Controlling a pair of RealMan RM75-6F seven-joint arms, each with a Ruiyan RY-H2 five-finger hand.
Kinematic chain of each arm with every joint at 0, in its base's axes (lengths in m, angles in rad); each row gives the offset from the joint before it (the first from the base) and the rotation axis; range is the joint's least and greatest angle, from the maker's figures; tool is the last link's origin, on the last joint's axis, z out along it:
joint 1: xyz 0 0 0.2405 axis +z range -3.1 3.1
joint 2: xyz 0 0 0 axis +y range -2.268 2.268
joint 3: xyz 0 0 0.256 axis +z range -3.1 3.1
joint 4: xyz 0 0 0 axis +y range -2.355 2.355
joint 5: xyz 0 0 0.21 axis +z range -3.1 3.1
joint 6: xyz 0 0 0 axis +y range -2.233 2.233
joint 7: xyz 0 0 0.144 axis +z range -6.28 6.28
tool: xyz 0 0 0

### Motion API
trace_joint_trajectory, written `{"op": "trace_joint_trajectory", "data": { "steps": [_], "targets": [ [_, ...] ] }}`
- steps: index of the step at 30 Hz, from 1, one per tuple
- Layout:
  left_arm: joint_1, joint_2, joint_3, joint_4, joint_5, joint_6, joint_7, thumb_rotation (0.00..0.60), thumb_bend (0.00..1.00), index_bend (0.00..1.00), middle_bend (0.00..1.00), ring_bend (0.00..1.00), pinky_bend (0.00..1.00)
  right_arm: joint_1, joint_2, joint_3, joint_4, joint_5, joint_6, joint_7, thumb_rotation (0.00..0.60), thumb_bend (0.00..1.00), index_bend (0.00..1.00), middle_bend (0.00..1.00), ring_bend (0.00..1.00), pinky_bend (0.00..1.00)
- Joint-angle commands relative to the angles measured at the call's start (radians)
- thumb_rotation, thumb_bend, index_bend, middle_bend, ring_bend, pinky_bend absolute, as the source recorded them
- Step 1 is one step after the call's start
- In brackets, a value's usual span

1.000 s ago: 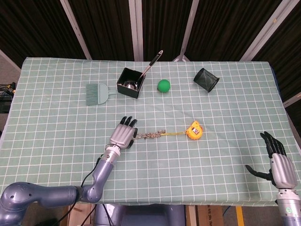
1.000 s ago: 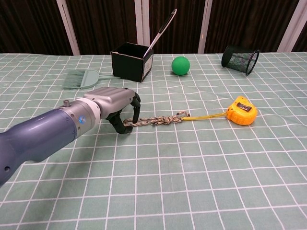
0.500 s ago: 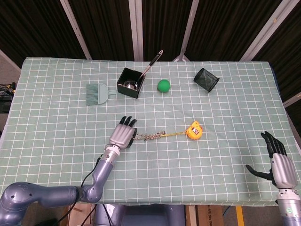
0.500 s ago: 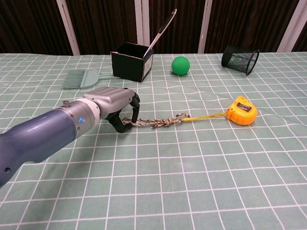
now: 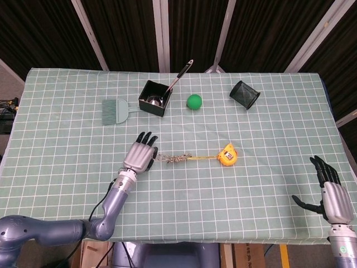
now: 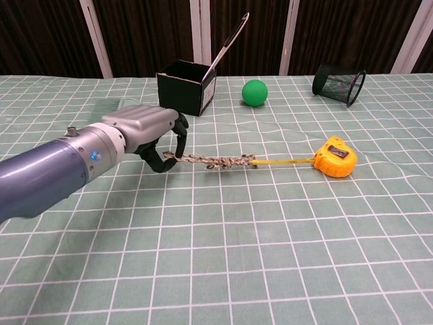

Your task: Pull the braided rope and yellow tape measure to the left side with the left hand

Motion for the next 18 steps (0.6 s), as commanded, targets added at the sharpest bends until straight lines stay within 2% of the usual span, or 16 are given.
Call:
{"op": "trace_joint_trajectory", "data": {
  "steps": [1,10,18],
  "targets": [
    [0.020,0.038,0.005,-0.032,0.022,0.022,-0.016,0.600,0.57,0.55,0.11,0.00,0.00,0.000,0.000,0.000,0.000,0.000,0.000,-0.001,0.600,0.19,0.00,0.00,0.00,0.00],
    [0.080,0.155,0.018,-0.118,0.054,0.075,-0.055,0.600,0.56,0.55,0.11,0.00,0.00,-0.001,-0.002,-0.002,0.000,-0.005,0.003,-0.010,0.600,0.19,0.00,0.00,0.00,0.00],
    [0.150,0.272,0.052,-0.193,0.098,0.124,-0.097,0.600,0.57,0.55,0.11,0.00,0.00,-0.001,-0.003,-0.003,0.000,-0.007,0.005,-0.017,0.600,0.19,0.00,0.00,0.00,0.00]
  ]
}}
